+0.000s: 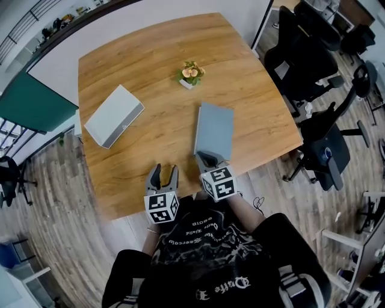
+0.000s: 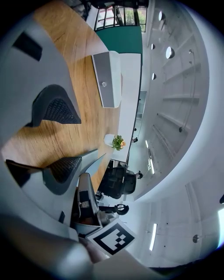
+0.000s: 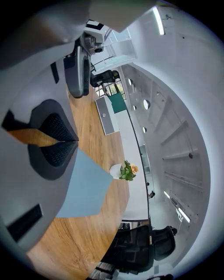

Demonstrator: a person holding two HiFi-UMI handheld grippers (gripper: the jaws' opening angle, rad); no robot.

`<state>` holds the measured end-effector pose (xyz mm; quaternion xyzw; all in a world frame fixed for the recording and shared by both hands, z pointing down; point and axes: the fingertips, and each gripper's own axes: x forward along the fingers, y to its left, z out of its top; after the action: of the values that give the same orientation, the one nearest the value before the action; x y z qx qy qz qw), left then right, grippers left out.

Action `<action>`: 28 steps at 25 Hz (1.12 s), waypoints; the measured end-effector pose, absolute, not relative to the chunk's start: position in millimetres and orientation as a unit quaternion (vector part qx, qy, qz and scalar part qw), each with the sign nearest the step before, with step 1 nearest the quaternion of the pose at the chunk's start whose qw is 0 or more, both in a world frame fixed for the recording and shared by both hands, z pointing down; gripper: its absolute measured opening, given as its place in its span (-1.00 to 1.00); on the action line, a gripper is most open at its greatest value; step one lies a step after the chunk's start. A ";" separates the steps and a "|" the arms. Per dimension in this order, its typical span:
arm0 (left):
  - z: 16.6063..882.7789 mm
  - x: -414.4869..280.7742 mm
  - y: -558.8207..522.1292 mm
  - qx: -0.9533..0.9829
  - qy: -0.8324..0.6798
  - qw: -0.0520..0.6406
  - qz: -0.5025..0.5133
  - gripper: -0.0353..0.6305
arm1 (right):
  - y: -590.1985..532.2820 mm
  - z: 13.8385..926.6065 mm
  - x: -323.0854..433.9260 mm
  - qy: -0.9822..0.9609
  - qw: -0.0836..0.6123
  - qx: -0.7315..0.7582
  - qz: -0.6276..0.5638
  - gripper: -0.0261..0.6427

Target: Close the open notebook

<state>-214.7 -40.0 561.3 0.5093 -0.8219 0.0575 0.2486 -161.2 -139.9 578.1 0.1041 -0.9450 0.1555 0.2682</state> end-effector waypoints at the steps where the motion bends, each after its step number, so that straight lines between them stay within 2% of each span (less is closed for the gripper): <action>1: 561.3 -215.9 -38.6 0.507 -0.823 0.248 0.058 -0.12 | -139.0 582.0 -162.8 -0.943 0.274 0.102 0.158 -0.89; 18: 566.2 -226.3 -28.9 0.493 -0.829 0.258 0.058 -0.16 | -133.1 627.1 -177.7 -0.910 0.352 0.090 0.201 -0.85; 20: 566.4 -225.1 -31.5 0.497 -0.827 0.258 0.059 -0.15 | -127.6 625.1 -179.5 -0.909 0.347 0.072 0.218 -0.70; 22: 565.9 -223.0 -34.9 0.501 -0.824 0.255 0.060 -0.15 | -120.0 619.8 -181.8 -0.911 0.335 0.052 0.235 -0.45; 24: 565.9 -220.0 -38.7 0.507 -0.821 0.254 0.063 -0.15 | -116.5 611.6 -181.3 -0.916 0.315 0.045 0.245 -0.28; 28: 564.1 -214.2 -53.2 0.529 -0.808 0.250 0.070 -0.15 | -130.7 594.9 -170.6 -0.926 0.273 0.067 0.251 -0.24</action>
<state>-214.2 -53.2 564.1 0.5285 -0.8084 0.0703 0.2495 -170.6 -130.7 594.9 0.0669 -0.9262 0.2509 0.2734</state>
